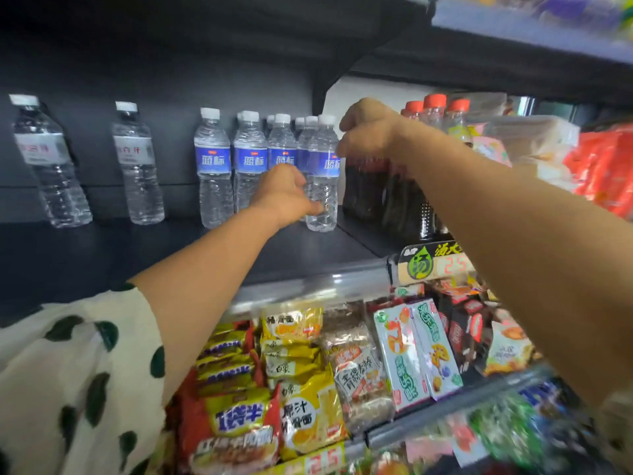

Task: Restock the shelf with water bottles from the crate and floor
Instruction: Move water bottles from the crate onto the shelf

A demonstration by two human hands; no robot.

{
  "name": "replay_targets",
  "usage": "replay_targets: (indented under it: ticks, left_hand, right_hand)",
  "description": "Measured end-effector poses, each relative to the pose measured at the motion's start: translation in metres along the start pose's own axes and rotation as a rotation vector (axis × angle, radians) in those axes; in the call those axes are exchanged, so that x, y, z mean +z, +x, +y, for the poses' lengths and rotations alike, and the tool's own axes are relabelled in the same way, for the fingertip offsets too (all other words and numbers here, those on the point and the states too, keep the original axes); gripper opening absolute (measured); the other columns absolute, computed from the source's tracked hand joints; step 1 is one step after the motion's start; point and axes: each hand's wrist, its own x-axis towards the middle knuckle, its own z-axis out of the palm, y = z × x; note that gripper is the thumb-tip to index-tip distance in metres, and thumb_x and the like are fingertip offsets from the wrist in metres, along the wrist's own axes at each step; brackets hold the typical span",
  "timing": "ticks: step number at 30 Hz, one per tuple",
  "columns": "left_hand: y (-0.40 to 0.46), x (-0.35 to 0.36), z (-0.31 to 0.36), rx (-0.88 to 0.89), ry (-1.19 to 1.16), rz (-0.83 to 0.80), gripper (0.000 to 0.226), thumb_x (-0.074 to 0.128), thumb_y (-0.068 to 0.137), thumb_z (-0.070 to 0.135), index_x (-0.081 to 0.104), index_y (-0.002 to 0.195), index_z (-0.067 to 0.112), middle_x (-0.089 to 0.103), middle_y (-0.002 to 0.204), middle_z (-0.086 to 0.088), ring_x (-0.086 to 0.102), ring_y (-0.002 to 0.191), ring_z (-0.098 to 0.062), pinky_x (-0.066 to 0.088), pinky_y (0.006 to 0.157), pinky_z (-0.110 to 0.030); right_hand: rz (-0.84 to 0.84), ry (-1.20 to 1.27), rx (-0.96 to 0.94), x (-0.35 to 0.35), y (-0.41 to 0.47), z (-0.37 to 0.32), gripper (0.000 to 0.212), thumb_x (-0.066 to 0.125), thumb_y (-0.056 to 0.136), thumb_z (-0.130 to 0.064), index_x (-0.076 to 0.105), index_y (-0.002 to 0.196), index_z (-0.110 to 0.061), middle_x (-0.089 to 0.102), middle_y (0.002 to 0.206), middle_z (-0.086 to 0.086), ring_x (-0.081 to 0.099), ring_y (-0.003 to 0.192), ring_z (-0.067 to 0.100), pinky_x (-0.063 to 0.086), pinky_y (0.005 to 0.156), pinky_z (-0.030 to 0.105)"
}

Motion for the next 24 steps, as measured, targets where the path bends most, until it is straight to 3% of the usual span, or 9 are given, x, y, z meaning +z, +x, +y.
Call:
replay_targets:
  ticks: [2,4,9,11,14,17,21,24]
  left_hand:
    - [-0.032,-0.012,0.0,0.047,-0.021,0.029,0.029,0.082,0.067,0.005,0.059,0.078,0.019,0.064,0.087,-0.011,0.065,0.088,-0.027,0.054,0.087,-0.044]
    - [-0.07,-0.022,-0.003,0.086,-0.014,0.011,0.03,0.078,0.068,-0.001,0.06,0.077,0.021,0.07,0.094,-0.014,0.067,0.094,-0.03,0.055,0.087,-0.039]
    - [-0.18,-0.038,-0.032,0.084,-0.004,-0.163,0.032,0.075,0.067,-0.006,0.061,0.069,0.023,0.072,0.091,-0.015,0.069,0.092,-0.032,0.056,0.085,-0.042]
    - [-0.224,-0.038,-0.057,0.074,0.027,-0.26,0.028,0.073,0.067,-0.007,0.064,0.068,0.02,0.071,0.086,-0.013,0.069,0.091,-0.031,0.056,0.083,-0.04]
    - [-0.288,-0.029,-0.104,0.053,0.164,-0.4,0.022,0.071,0.067,-0.003,0.069,0.082,0.014,0.069,0.083,-0.008,0.066,0.087,-0.026,0.053,0.075,-0.031]
    - [-0.344,-0.009,-0.159,-0.017,0.279,-0.598,0.02,0.07,0.072,0.004,0.064,0.087,0.014,0.067,0.089,-0.008,0.064,0.088,-0.027,0.053,0.077,-0.035]
    - [-0.404,0.036,-0.239,-0.132,0.419,-0.774,0.023,0.066,0.075,0.009,0.061,0.098,0.01,0.065,0.097,-0.012,0.063,0.091,-0.032,0.053,0.076,-0.042]
    - [-0.445,0.073,-0.303,-0.213,0.477,-0.874,0.02,0.061,0.077,0.008,0.058,0.096,0.013,0.061,0.099,-0.011,0.06,0.094,-0.033,0.05,0.074,-0.036]
  right_hand:
    - [0.014,-0.066,-0.031,0.007,-0.042,-0.015,0.032,0.064,0.08,-0.011,0.067,0.109,0.002,0.066,0.11,0.022,0.061,0.092,0.026,0.05,0.082,0.034]
    - [0.036,-0.091,-0.051,0.019,-0.085,-0.028,0.027,0.063,0.078,-0.009,0.07,0.101,0.003,0.067,0.1,0.024,0.058,0.082,0.024,0.049,0.077,0.033]
    - [0.008,-0.039,-0.013,0.058,-0.197,-0.046,0.022,0.065,0.075,-0.008,0.072,0.096,-0.007,0.069,0.09,0.01,0.055,0.079,0.011,0.039,0.067,0.021]
    - [-0.063,-0.027,-0.003,0.084,-0.242,-0.049,0.021,0.066,0.075,-0.007,0.071,0.095,-0.008,0.067,0.087,0.006,0.056,0.08,0.013,0.042,0.068,0.023]
    - [-0.213,-0.071,-0.009,0.135,-0.305,-0.048,0.023,0.062,0.075,-0.004,0.07,0.096,-0.008,0.067,0.094,0.007,0.061,0.089,0.021,0.045,0.077,0.028]
    - [-0.409,-0.111,-0.02,0.199,-0.361,-0.035,0.027,0.06,0.076,-0.005,0.066,0.102,-0.008,0.065,0.106,0.013,0.059,0.1,0.03,0.045,0.082,0.032]
    - [-0.643,-0.094,-0.015,0.295,-0.424,-0.018,0.029,0.054,0.079,-0.005,0.057,0.108,-0.006,0.06,0.111,0.017,0.056,0.102,0.033,0.048,0.078,0.037]
    - [-0.789,-0.092,-0.027,0.377,-0.468,-0.007,0.029,0.054,0.083,-0.006,0.054,0.112,-0.005,0.057,0.116,0.018,0.055,0.105,0.036,0.046,0.074,0.038]
